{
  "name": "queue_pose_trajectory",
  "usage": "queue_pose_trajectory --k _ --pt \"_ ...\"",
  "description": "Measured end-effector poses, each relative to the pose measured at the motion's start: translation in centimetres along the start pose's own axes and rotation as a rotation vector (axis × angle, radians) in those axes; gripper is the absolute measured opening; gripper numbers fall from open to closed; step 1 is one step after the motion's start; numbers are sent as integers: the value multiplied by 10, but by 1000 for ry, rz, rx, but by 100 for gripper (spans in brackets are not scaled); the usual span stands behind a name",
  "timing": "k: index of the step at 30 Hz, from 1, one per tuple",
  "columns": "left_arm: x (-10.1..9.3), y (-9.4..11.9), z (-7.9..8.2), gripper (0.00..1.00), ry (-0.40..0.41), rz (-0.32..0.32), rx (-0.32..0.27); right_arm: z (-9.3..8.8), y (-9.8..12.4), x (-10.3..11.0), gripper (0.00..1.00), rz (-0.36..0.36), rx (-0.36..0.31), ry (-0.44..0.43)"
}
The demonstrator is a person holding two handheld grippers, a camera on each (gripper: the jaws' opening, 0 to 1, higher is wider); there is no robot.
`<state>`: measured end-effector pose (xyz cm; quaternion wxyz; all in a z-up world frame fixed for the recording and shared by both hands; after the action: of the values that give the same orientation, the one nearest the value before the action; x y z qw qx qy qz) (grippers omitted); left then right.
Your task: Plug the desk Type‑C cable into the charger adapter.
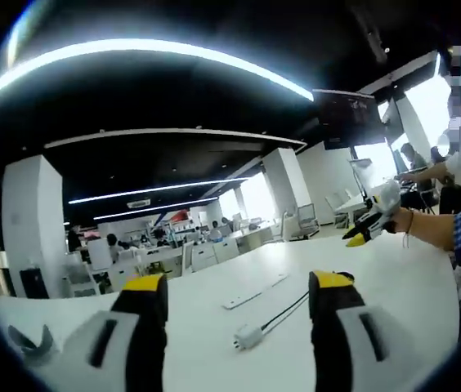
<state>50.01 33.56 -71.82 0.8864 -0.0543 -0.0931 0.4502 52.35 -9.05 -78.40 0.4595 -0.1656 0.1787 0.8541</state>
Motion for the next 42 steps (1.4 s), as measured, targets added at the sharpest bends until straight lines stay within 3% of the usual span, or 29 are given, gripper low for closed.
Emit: queue_pose_trajectory --k 3,8,11,16,21,25,27,35,42 --pt "0 15 0 78 5 73 -38 12 19 9 24 -9 -62 27" --pt "6 37 -6 80 -34 230 -85 21 47 25 27 -75 -150 -2" --pt "8 44 -10 83 -31 279 -110 24 59 40 30 -122 -193 -9" --pt "8 51 -33 83 -33 322 -102 14 70 51 34 -253 -189 31" --pt "14 52 -51 85 -18 359 -95 -1 79 50 36 -358 -217 -28" --pt "15 53 -61 87 -83 395 -66 -17 82 46 36 -411 -242 -80" --pt "15 53 -66 87 -97 403 -52 -27 82 46 36 -400 -174 -121" --pt "20 54 -75 85 -89 414 -6 -36 74 50 40 -377 -105 -97" --pt "18 52 -82 85 -59 397 28 -35 74 52 42 -360 -105 -84"
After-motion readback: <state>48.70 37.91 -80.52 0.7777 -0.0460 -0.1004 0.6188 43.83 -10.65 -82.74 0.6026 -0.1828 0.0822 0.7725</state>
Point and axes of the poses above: the point that each gripper's makers call its tool centre point, and the gripper's own axes: y roughly backward along the fingers, x roughly to its left, z roughly out of its top, the point moved 6 cm from there along y, roughly backward along the fingers, and after that the axes turned 7 degrees about y, right-handed, at the moved point
